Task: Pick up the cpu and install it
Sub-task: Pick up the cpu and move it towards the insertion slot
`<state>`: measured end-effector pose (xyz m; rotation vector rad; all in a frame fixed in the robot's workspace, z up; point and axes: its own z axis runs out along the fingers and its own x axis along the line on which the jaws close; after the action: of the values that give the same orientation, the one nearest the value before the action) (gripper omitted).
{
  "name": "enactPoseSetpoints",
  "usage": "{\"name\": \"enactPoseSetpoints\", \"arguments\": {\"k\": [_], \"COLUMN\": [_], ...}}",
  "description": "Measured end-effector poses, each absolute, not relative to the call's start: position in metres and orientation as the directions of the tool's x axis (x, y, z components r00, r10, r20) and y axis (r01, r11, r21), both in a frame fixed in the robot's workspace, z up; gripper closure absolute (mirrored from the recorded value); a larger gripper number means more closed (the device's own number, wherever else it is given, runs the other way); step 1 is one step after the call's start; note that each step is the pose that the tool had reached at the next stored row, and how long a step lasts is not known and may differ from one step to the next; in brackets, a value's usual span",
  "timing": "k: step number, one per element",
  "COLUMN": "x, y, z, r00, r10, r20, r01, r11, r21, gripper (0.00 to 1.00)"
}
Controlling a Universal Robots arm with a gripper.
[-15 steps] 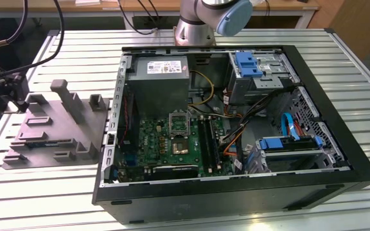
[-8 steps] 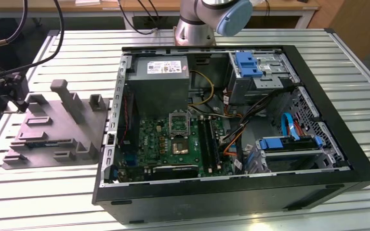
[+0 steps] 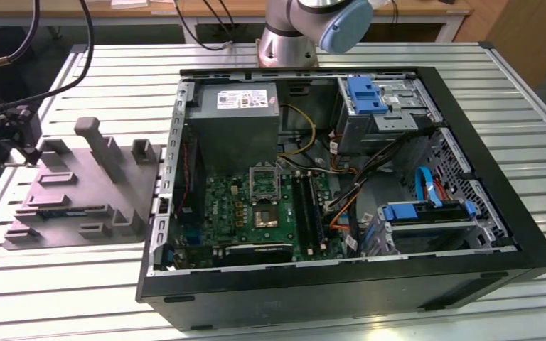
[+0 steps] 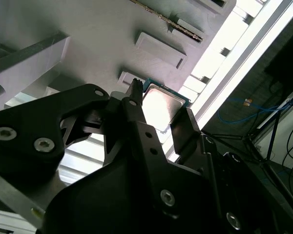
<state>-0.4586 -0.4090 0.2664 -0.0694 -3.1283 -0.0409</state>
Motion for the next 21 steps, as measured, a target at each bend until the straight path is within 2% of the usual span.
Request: {"name": "enactPoseSetpoints", "arguments": {"k": [21], "x": [-0.4586], "y": [-0.409], "z": [0.2706], "r00": [-0.999], "r10": [0.044], "r20": [0.013], "r01": [0.044], "r11": [0.999], "r21": [0.026], "gripper": [0.53]}}
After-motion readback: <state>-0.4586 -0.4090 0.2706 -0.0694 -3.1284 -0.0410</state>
